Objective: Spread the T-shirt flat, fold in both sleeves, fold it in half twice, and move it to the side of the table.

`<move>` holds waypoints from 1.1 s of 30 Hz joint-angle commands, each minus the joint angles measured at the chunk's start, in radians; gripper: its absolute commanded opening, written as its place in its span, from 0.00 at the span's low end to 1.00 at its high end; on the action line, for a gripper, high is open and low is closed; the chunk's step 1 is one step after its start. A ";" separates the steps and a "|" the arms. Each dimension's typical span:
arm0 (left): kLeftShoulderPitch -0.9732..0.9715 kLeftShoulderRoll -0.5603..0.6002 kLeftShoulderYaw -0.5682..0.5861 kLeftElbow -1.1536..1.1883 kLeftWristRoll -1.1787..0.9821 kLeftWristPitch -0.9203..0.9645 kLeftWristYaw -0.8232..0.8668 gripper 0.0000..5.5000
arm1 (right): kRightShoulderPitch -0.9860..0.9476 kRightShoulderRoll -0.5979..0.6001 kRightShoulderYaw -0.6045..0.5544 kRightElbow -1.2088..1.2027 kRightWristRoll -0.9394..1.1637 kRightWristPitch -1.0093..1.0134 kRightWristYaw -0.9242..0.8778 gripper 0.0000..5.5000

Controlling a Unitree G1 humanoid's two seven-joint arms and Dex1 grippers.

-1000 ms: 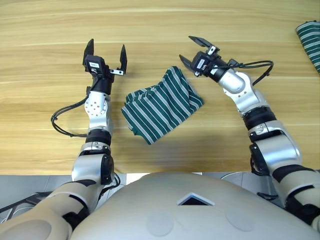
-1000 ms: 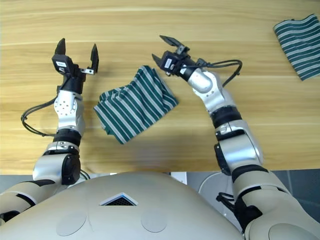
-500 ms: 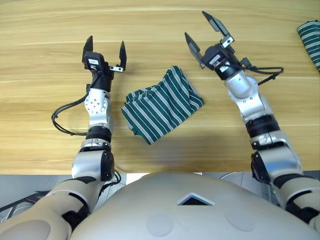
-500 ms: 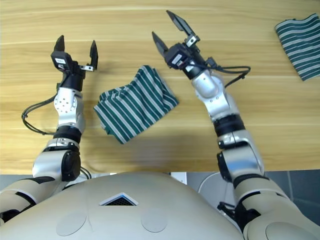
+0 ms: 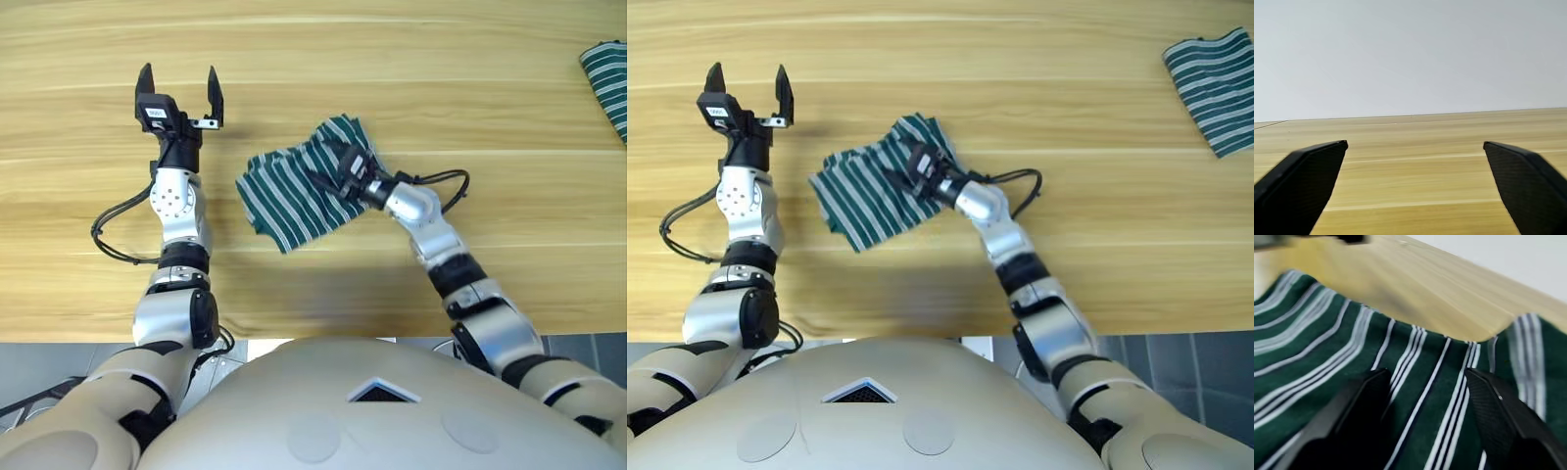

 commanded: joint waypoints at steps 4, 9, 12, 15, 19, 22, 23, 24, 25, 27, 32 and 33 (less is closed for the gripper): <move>-0.005 0.013 0.009 0.010 -0.005 -0.009 0.001 0.94 | -0.170 0.051 -0.227 0.403 0.099 0.214 -0.167 0.53; 0.021 0.021 0.025 0.017 -0.014 -0.026 0.004 0.94 | -0.279 0.002 -0.454 0.556 0.222 0.281 -0.392 0.53; 0.049 0.034 0.047 0.012 -0.027 -0.041 0.009 0.94 | -0.323 -0.077 -0.575 0.594 0.260 0.268 -0.611 0.53; 0.100 0.038 0.079 0.000 -0.047 -0.063 0.016 0.94 | -0.356 -0.177 -0.687 0.616 0.288 0.252 -0.805 0.53; 0.192 0.031 0.117 -0.059 -0.079 -0.099 0.032 0.94 | -0.353 -0.257 -0.794 0.628 0.298 0.231 -1.050 0.53; 0.257 0.019 0.139 -0.105 -0.093 -0.117 0.052 0.94 | -0.332 -0.293 -0.854 0.630 0.306 0.225 -1.152 0.53; 0.276 0.014 0.144 -0.118 -0.094 -0.121 0.060 0.94 | -0.331 -0.299 -0.865 0.630 0.303 0.226 -1.169 0.53; 0.291 0.011 0.147 -0.128 -0.094 -0.125 0.067 0.94 | -0.333 -0.302 -0.873 0.629 0.299 0.226 -1.178 0.53; 0.304 0.008 0.150 -0.139 -0.093 -0.126 0.074 0.94 | -0.337 -0.305 -0.878 0.629 0.291 0.226 -1.186 0.53; 0.334 0.005 0.155 -0.162 -0.090 -0.131 0.085 0.94 | -0.345 -0.305 -0.892 0.627 0.284 0.221 -1.222 0.53; 0.377 0.007 0.172 -0.203 -0.094 -0.128 0.098 0.94 | -0.371 -0.294 -0.902 0.622 0.262 0.185 -1.260 0.53; 0.382 0.008 0.175 -0.211 -0.095 -0.127 0.100 0.94 | -0.386 -0.290 -0.894 0.619 0.250 0.161 -1.262 0.53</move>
